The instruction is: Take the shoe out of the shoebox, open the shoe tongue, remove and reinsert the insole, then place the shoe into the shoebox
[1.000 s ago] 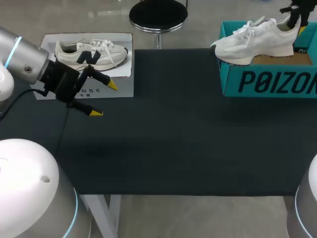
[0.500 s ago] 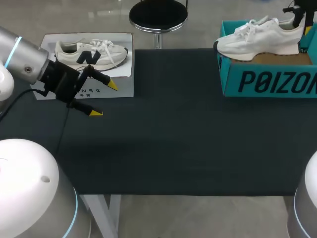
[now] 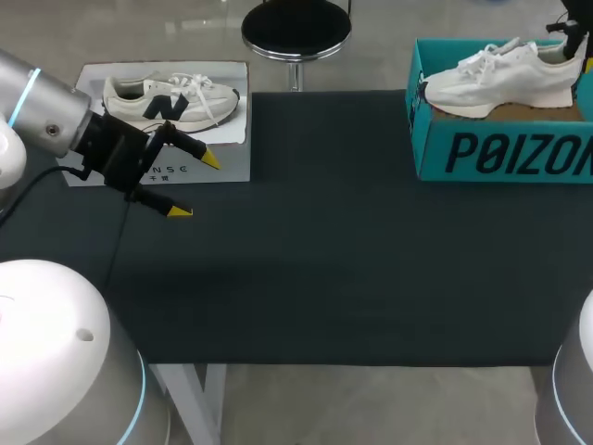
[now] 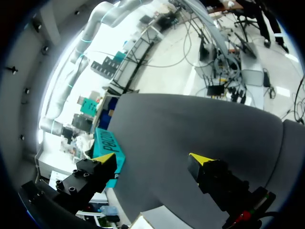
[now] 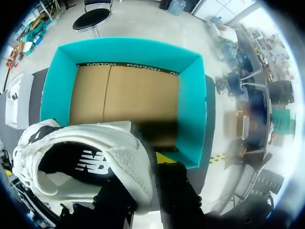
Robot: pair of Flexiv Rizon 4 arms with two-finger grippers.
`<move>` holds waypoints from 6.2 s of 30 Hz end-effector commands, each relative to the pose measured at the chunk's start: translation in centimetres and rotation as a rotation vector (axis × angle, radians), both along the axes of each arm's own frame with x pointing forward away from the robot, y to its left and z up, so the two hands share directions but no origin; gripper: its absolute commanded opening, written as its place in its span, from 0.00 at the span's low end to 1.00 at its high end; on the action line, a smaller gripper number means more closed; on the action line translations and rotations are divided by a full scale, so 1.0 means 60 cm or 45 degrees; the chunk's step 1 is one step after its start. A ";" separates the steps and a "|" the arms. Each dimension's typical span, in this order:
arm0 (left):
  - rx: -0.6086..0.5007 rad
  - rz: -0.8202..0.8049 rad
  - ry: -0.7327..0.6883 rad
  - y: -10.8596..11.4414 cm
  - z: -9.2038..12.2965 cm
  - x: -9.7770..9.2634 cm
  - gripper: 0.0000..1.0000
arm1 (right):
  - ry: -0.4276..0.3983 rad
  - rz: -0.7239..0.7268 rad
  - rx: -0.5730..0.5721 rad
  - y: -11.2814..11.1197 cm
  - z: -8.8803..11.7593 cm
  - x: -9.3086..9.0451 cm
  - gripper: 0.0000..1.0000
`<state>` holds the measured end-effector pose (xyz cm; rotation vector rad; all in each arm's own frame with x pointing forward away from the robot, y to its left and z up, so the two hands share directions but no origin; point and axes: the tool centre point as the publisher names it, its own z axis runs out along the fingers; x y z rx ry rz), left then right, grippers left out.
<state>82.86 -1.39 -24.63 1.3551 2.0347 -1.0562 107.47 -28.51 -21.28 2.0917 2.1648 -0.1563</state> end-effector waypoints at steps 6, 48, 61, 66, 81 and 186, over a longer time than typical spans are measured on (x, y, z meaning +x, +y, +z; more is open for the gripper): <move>0.005 0.000 0.000 -0.001 0.000 0.000 1.00 | -0.005 0.004 0.009 -0.008 -0.002 -0.003 0.00; 0.005 0.000 0.000 -0.001 0.000 0.000 1.00 | 0.003 -0.296 -0.068 -0.097 -0.094 0.073 0.00; 0.005 0.000 0.000 -0.001 0.000 0.000 1.00 | -0.022 -0.288 -0.138 -0.080 -0.161 0.040 0.00; 0.005 0.000 0.000 -0.001 0.000 0.000 1.00 | -0.019 -0.301 -0.138 -0.076 -0.184 0.026 0.00; 0.005 0.000 0.000 -0.001 0.000 0.000 1.00 | 0.014 -0.312 -0.144 -0.070 -0.246 -0.002 0.00; 0.570 -0.839 -0.435 0.282 0.031 0.103 1.00 | -0.131 0.076 0.262 0.231 -0.014 -0.117 1.00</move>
